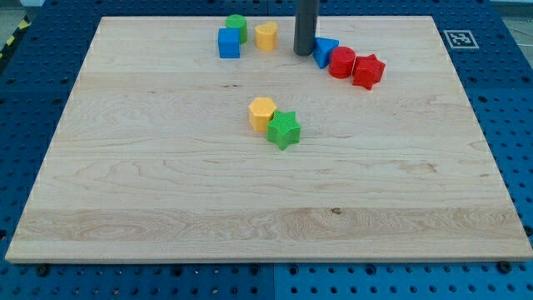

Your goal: Move the arm above the red circle

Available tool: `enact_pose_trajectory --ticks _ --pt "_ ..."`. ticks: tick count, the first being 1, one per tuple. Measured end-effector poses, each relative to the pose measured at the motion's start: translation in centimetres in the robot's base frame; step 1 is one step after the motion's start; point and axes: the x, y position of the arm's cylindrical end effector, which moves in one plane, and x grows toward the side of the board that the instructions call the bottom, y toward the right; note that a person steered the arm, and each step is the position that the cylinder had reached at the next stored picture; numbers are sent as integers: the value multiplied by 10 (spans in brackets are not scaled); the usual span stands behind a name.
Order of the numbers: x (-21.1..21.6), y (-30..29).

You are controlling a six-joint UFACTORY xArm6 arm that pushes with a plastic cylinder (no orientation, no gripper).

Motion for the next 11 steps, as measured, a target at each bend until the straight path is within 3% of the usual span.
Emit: enact_pose_trajectory --ticks 3,4,5,6,7,8,11 --pt "-54 -68" --pt "-64 -73" --pt "-65 -29" --pt "-61 49" --pt "-22 102" --pt "14 116" --pt "8 42"
